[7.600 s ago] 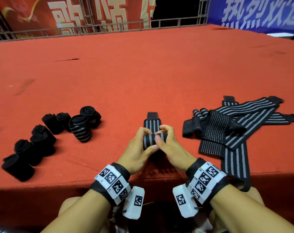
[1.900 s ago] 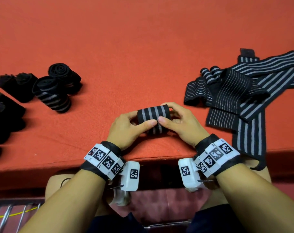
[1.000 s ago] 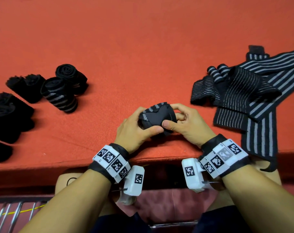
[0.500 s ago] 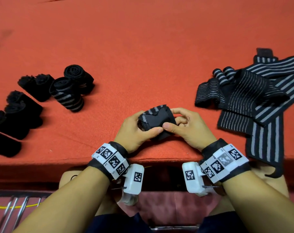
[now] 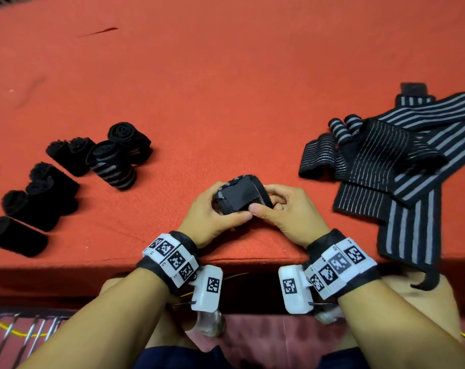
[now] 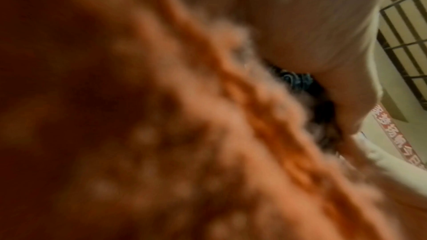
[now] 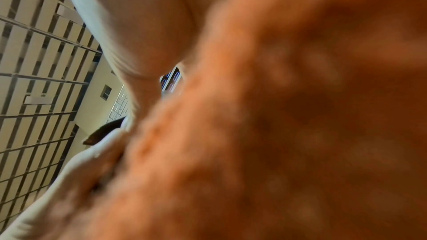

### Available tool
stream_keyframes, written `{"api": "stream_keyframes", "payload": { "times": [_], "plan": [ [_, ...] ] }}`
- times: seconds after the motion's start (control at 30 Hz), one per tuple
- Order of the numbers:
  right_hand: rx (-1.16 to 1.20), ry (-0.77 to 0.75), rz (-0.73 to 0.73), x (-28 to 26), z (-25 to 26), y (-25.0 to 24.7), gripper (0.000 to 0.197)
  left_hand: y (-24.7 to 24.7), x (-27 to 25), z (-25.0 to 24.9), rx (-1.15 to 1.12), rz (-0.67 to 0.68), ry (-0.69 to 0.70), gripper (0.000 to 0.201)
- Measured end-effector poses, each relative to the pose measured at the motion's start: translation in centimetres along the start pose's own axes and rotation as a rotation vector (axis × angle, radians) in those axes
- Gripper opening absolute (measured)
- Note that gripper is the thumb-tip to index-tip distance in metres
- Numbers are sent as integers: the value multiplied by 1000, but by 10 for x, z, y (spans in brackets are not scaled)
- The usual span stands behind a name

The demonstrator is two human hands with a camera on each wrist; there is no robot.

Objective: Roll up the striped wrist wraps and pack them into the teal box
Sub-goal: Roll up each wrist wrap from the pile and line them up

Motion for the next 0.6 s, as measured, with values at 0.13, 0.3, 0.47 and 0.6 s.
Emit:
{"api": "stream_keyframes", "payload": {
  "times": [0.13,0.3,0.47,0.6],
  "plan": [
    [-150,-21,-26,3,-7,4,37,2,-1,-2,-50,-11,-31,48],
    [-235,19,-231,4,-6,4,38,1,3,6,-80,-86,-49,57],
    [-160,48,-257,7,5,17,18,-5,-2,0,-229,-99,-52,73],
    [-79,33,-193,11,22,39,28,-20,-8,-3,-357,-230,-117,42]
  ]
}}
Point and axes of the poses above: each hand's wrist, its own x-axis towards the middle knuckle, its own y-axis out of the palm, z = x × y, the point moved 3 cm from there along x, towards the middle knuckle, and after that the axes turned 14 degrees about -z, right-handed, at the moved point
